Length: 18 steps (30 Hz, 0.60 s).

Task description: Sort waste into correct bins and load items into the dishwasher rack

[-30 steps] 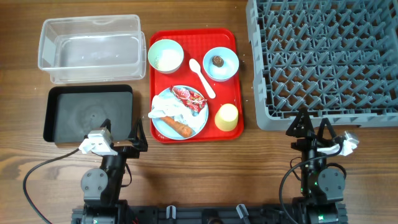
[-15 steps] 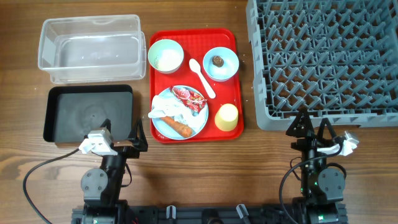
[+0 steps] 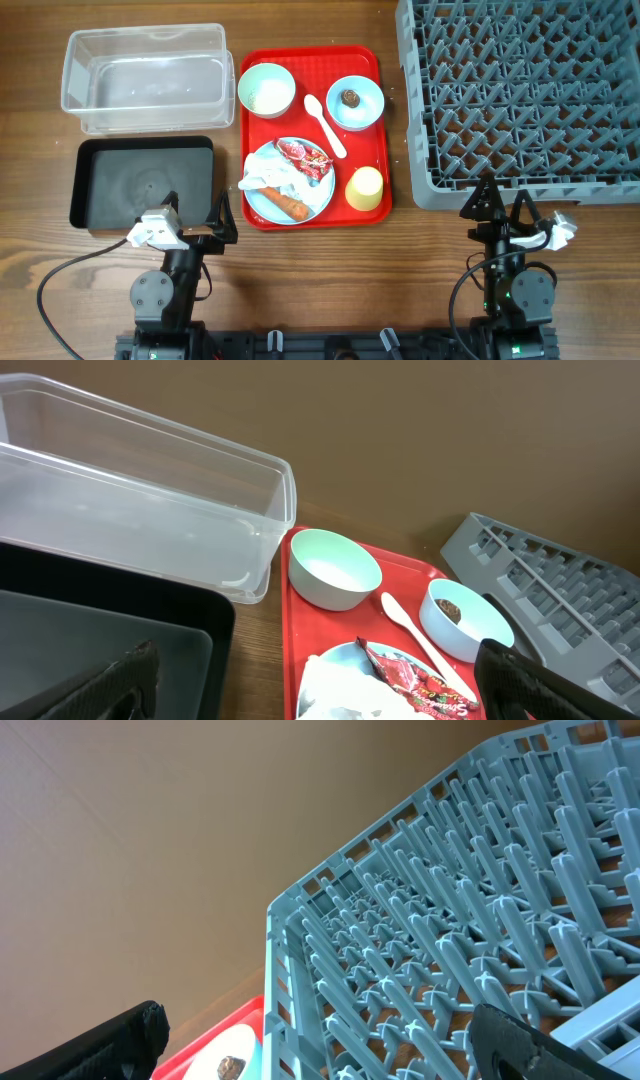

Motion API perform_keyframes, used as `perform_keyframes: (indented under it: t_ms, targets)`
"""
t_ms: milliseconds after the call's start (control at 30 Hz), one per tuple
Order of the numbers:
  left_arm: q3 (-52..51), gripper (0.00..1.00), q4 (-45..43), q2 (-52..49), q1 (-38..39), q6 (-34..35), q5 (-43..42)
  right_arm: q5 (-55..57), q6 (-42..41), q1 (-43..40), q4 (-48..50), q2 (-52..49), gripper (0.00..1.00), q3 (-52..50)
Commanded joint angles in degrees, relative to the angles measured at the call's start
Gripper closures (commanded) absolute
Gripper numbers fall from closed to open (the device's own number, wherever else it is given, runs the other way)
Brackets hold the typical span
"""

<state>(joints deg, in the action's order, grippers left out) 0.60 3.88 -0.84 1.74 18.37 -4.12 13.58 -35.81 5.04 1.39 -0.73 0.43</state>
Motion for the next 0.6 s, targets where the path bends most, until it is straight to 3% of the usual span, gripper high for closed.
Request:
perform_keyframes:
  t_ms: [0,233,333,467,567]
  targets:
    - [-0.3,0.0,0.3,0.5,-0.4,0.1,0.8,0.5,-0.4,-0.3,0.3,0.5,0.0,-0.1]
    - [-0.3,0.0,0.0,0.5,-0.4,0.1,0.8,0.5,-0.8,-0.3,0.4,0.5,0.0,-0.1]
    - [-0.3,0.0,-0.3,0.5,-0.4,0.1,0.2,2.4,-5.7,-0.3,0.5,0.5,0.0,-0.1]
    - [-0.3,0.0,-10.9,0.5,-0.4,0.1,-10.0,4.9,-19.0,-0.3,3.1,0.5,0.0,-0.1]
    - [-0.3,0.0,-19.6,0.5,-0.4,0.1,-13.4,1.7,-20.8,-0.3,12.2,0.5,0.0,-0.1]
